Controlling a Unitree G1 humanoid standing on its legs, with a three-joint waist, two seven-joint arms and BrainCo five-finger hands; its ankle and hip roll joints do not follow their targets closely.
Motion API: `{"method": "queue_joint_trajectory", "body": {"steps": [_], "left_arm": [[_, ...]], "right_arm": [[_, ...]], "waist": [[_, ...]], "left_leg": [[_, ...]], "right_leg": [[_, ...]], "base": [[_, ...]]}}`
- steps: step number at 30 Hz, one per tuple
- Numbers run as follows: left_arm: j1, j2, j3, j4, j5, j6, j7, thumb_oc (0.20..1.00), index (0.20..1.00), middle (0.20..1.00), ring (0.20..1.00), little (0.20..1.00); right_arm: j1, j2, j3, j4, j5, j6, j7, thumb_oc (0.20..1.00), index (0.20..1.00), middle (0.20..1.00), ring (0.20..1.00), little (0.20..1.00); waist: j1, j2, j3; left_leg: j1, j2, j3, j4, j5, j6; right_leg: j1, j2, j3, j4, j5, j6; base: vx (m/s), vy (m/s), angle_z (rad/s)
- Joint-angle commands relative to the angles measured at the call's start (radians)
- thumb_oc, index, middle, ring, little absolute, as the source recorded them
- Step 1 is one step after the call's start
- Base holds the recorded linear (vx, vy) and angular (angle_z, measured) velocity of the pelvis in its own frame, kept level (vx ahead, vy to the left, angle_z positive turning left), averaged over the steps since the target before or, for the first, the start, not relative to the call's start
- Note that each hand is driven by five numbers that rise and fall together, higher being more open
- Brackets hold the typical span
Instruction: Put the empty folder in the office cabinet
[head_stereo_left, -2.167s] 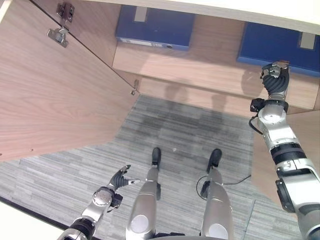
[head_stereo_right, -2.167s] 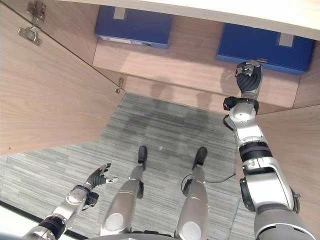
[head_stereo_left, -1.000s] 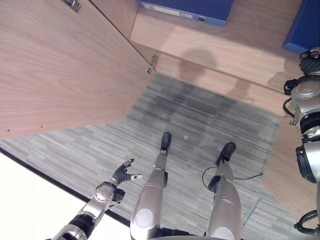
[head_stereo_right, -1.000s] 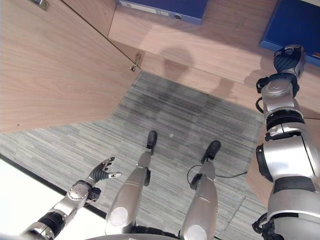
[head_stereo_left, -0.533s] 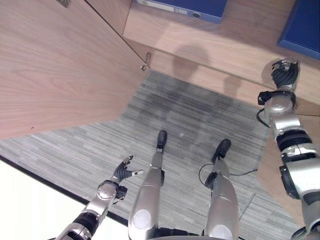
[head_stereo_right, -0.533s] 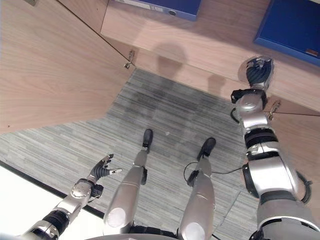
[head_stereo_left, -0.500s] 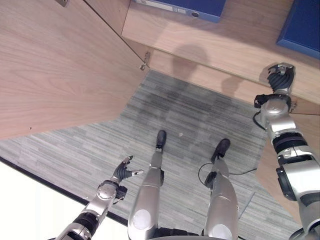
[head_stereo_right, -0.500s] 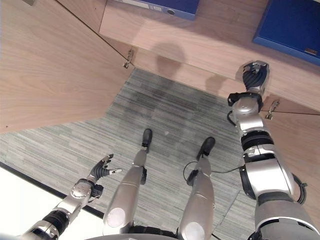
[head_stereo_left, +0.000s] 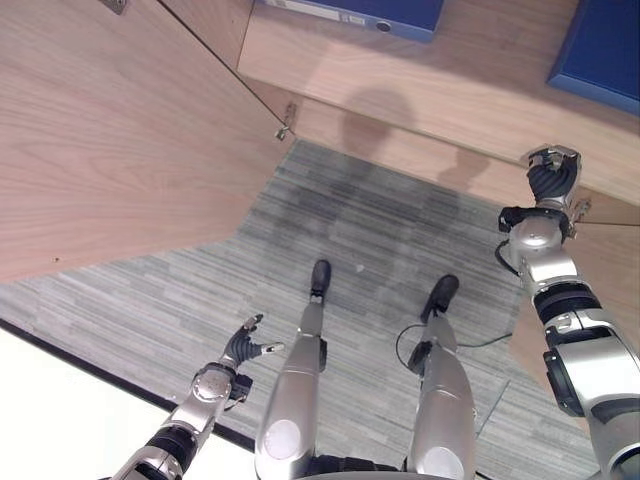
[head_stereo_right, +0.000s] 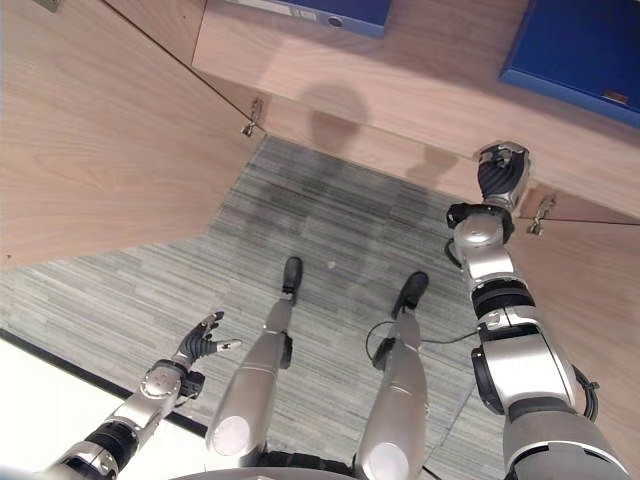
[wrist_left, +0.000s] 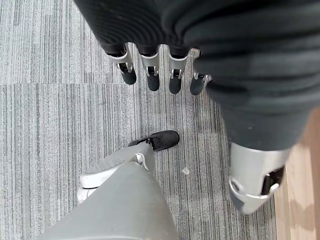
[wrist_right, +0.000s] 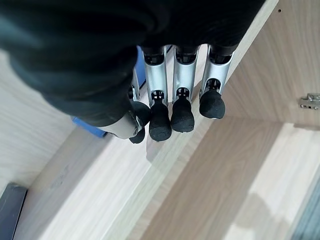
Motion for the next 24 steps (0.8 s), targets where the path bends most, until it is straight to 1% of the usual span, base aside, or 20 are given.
{"method": "queue_joint_trajectory", "body": {"steps": [1,7,11,15,16,18,22,24], "left_arm": [[0.009,-0.006,0.000,0.001,0.022,-0.022,0.008,1.000,1.000,1.000,1.000,1.000],[0.017,0.009,-0.002,-0.011,0.022,-0.024,-0.003,1.000,1.000,1.000,1.000,1.000],[0.022,0.021,-0.005,-0.021,0.018,-0.026,-0.010,1.000,1.000,1.000,1.000,1.000],[0.026,0.038,-0.020,-0.036,0.007,-0.025,-0.023,1.000,1.000,1.000,1.000,1.000],[0.028,0.049,-0.026,-0.041,0.000,-0.022,-0.026,1.000,1.000,1.000,1.000,1.000],[0.030,0.051,-0.027,-0.041,0.001,-0.021,-0.028,1.000,1.000,1.000,1.000,1.000],[0.040,0.059,-0.027,-0.046,0.007,-0.018,-0.036,1.000,1.000,1.000,1.000,1.000],[0.047,0.056,-0.020,-0.048,0.008,-0.015,-0.036,1.000,1.000,1.000,1.000,1.000]], "right_arm": [[-0.013,-0.058,-0.020,-0.074,-0.050,-0.044,-0.040,0.200,0.200,0.200,0.200,0.200],[-0.038,-0.097,-0.029,-0.064,-0.034,-0.048,-0.035,0.200,0.200,0.200,0.200,0.200],[-0.076,-0.147,-0.021,-0.041,-0.019,-0.045,-0.024,0.200,0.200,0.200,0.200,0.200],[-0.150,-0.203,0.006,0.025,0.038,-0.041,0.003,0.200,0.200,0.200,0.200,0.200],[-0.186,-0.226,0.019,0.068,0.079,-0.040,0.018,0.200,0.200,0.200,0.200,0.200],[-0.205,-0.236,0.034,0.084,0.087,-0.040,0.028,0.200,0.200,0.200,0.200,0.200],[-0.238,-0.271,0.056,0.050,0.095,-0.045,0.029,0.200,0.200,0.200,0.200,0.200],[-0.235,-0.286,0.037,-0.045,0.093,-0.065,0.007,0.200,0.200,0.200,0.200,0.200]], "waist": [[0.022,0.040,0.020],[0.026,0.043,0.018],[0.028,0.044,0.016],[0.033,0.041,0.013],[0.036,0.041,0.010],[0.037,0.042,0.009],[0.037,0.041,0.003],[0.033,0.036,0.000]], "left_leg": [[-0.011,0.001,-0.060,-0.010,-0.086,-0.021],[-0.011,0.000,-0.059,-0.010,-0.086,-0.021],[-0.013,-0.002,-0.059,-0.010,-0.087,-0.023],[-0.017,0.000,-0.059,-0.010,-0.086,-0.025],[-0.018,0.000,-0.060,-0.010,-0.087,-0.026],[-0.019,0.001,-0.058,-0.010,-0.087,-0.027],[-0.018,0.003,-0.059,-0.011,-0.085,-0.029],[-0.015,0.007,-0.061,-0.010,-0.086,-0.028]], "right_leg": [[-0.034,-0.022,0.054,0.237,-0.215,0.083],[-0.033,-0.024,0.055,0.234,-0.210,0.085],[-0.037,-0.026,0.056,0.234,-0.209,0.086],[-0.040,-0.024,0.057,0.235,-0.209,0.086],[-0.042,-0.024,0.057,0.236,-0.210,0.086],[-0.043,-0.024,0.056,0.237,-0.210,0.086],[-0.045,-0.022,0.056,0.239,-0.211,0.086],[-0.045,-0.020,0.057,0.246,-0.216,0.084]], "base": [[0.00,0.000,0.00],[0.00,0.000,0.00],[0.00,0.000,0.00],[0.00,0.000,0.00],[0.00,0.000,0.00],[0.00,0.000,0.00],[0.00,0.000,0.00],[0.02,-0.033,0.01]]}}
